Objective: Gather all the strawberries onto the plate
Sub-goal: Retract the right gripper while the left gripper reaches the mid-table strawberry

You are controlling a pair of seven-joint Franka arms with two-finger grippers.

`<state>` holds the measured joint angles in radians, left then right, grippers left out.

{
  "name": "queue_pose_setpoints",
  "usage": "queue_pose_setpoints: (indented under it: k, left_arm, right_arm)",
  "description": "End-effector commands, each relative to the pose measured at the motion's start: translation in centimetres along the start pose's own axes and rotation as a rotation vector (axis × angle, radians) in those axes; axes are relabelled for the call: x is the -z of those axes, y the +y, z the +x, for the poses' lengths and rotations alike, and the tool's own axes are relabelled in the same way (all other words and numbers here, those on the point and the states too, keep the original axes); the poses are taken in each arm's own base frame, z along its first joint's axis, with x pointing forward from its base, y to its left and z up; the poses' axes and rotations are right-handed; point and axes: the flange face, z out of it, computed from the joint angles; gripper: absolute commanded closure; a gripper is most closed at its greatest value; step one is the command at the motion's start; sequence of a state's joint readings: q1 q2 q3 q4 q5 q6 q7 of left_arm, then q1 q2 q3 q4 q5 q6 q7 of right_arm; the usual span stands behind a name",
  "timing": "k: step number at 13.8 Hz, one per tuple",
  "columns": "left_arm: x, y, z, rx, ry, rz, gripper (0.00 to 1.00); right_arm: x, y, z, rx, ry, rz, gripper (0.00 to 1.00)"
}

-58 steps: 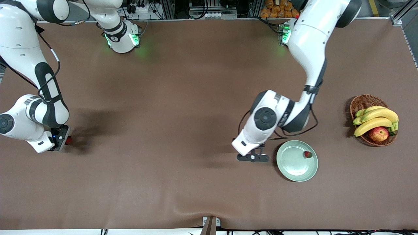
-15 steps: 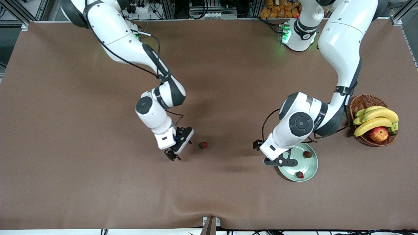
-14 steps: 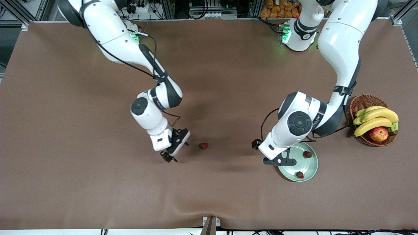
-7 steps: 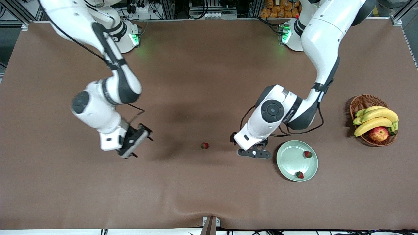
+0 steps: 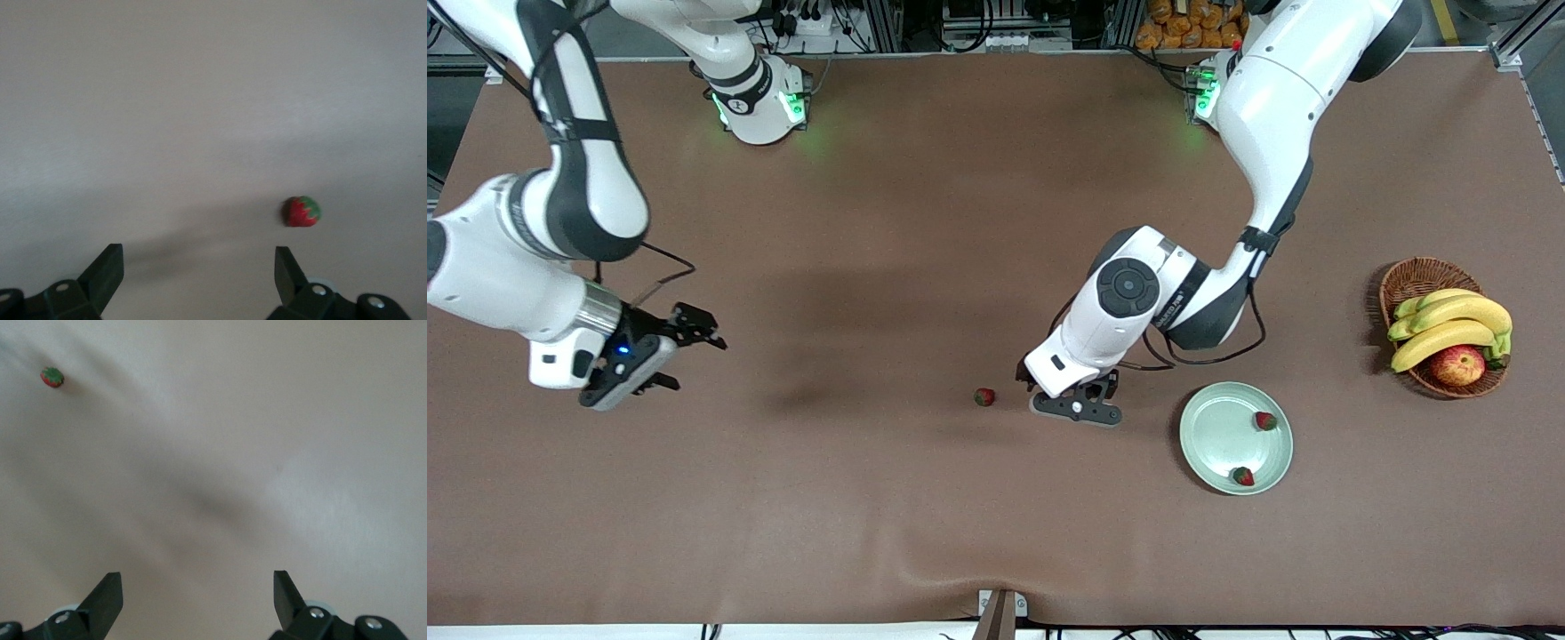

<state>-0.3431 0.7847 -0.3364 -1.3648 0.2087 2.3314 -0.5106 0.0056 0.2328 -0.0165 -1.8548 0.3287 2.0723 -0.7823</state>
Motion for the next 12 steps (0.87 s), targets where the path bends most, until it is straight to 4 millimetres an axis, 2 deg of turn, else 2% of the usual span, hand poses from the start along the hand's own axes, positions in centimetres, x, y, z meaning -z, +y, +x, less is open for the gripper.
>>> queue_pose_setpoints:
  k: [1, 3, 4, 5, 7, 9, 11, 12]
  left_arm:
    - [-1.7, 2.6, -0.2, -0.02, 0.041, -0.043, 0.0]
    - [-3.1, 3.6, -0.8, -0.049, 0.06, -0.047, 0.0]
    - [-3.9, 4.8, -1.2, -0.062, 0.076, -0.054, 0.0]
    - [-4.5, 6.1, -1.8, -0.077, 0.091, -0.054, 0.0]
    - [-5.0, 6.8, -2.2, -0.104, 0.105, -0.036, 0.0]
    - [-5.7, 7.2, -2.5, -0.116, 0.116, -0.045, 0.0]
    - [-7.3, 8.4, -3.6, -0.137, 0.137, -0.068, 0.01]
    - [-7.9, 7.8, -3.3, -0.133, 0.151, -0.065, 0.06]
  right_arm:
    - [2.2, 0.3, -3.3, -0.13, -0.068, 0.006, 0.0]
    - [4.5, -1.1, -4.1, -0.244, -0.127, -0.026, 0.0]
    - [5.5, -2.1, -4.2, -0.299, -0.162, -0.052, 0.0]
    - [6.3, -3.1, -4.3, -0.367, -0.194, -0.081, 0.0]
    - [7.1, -5.7, -4.0, -0.471, -0.244, -0.122, 0.0]
    - [8.4, -6.7, -4.5, -0.586, -0.268, -0.151, 0.0]
    - [10.3, -7.1, -5.4, -0.654, -0.274, -0.155, 0.0]
    - [11.1, -7.1, -5.8, -0.675, -0.278, -0.154, 0.0]
